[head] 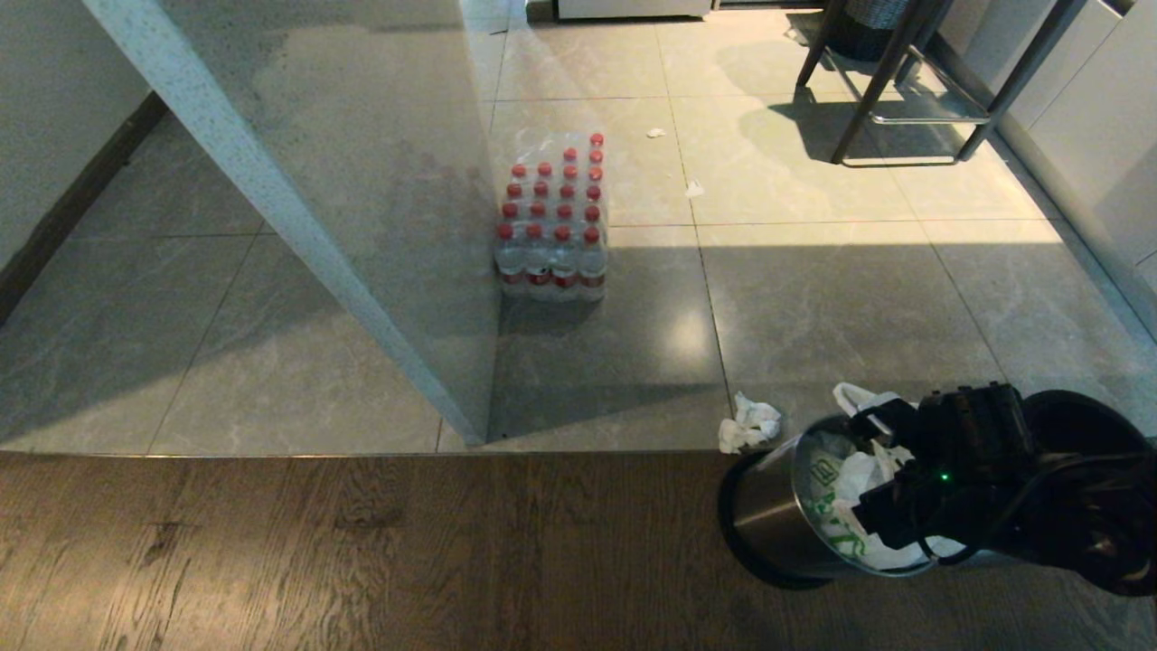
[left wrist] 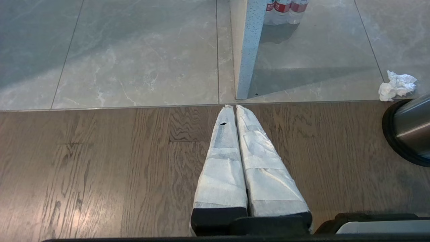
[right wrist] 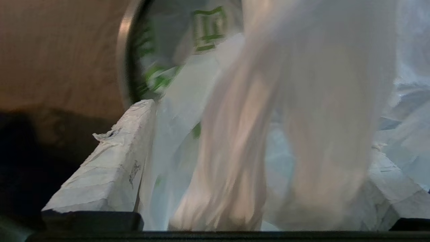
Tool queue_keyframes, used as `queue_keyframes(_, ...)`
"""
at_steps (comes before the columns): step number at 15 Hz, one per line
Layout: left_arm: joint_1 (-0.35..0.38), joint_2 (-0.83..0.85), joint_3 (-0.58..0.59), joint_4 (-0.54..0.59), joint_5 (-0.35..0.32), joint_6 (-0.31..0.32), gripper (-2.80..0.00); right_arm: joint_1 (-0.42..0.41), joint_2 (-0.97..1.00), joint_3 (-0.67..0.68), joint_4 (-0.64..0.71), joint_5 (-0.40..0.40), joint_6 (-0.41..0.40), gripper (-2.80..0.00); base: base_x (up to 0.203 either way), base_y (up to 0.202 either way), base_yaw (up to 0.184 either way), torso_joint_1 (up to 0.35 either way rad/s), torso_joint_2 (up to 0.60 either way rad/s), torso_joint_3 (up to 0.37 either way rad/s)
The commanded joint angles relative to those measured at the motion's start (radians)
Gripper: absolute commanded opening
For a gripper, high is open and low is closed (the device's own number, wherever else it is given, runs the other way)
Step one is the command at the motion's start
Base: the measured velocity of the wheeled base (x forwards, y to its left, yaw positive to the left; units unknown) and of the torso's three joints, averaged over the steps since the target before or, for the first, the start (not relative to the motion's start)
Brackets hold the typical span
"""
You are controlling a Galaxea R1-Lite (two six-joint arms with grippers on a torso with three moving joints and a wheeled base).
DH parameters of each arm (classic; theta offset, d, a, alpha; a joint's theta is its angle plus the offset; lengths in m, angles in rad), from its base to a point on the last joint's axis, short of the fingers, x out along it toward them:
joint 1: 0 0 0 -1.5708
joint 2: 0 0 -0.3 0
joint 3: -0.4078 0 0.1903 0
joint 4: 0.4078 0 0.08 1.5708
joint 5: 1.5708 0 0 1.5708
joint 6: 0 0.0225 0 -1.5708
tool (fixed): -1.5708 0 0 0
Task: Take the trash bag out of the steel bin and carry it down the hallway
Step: Pick up the trash bag
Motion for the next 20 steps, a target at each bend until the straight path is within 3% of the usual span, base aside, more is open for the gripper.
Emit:
queue_keyframes(1, 0.0, 0.0, 0.0, 0.0, -0.001, -0.001, -2.8, 0.001, 0.072, -0.014, -0.013, -0.013, -0.001, 0.0, 0.0, 0.0, 0.0, 0.0, 0.0, 0.0)
queue_keyframes(11, 0.0, 0.0, 0.0, 0.0, -0.001, -0.001, -2.8, -0.022, 0.277, -0.15, -0.125, -0.066, -0.007, 0.0, 0.0, 0.0, 0.0, 0.0, 0.0, 0.0)
queue_keyframes(16, 0.0, 0.0, 0.0, 0.0, -0.001, -0.001, -2.8, -0.047, 0.293, -0.151, -0.129, -0.068, -0.01, 0.0, 0.0, 0.0, 0.0, 0.0, 0.0, 0.0)
queue_keyframes(17, 0.0, 0.0, 0.0, 0.0, -0.001, -0.001, -2.8, -0.047, 0.296, -0.154, -0.138, -0.064, -0.012, -2.8, 0.0, 0.0, 0.0, 0.0, 0.0, 0.0)
queue_keyframes(20, 0.0, 0.0, 0.0, 0.0, 0.0, -0.001, -2.8, -0.046, 0.285, -0.159, -0.157, -0.077, -0.011, -2.8, 0.0, 0.0, 0.0, 0.0, 0.0, 0.0)
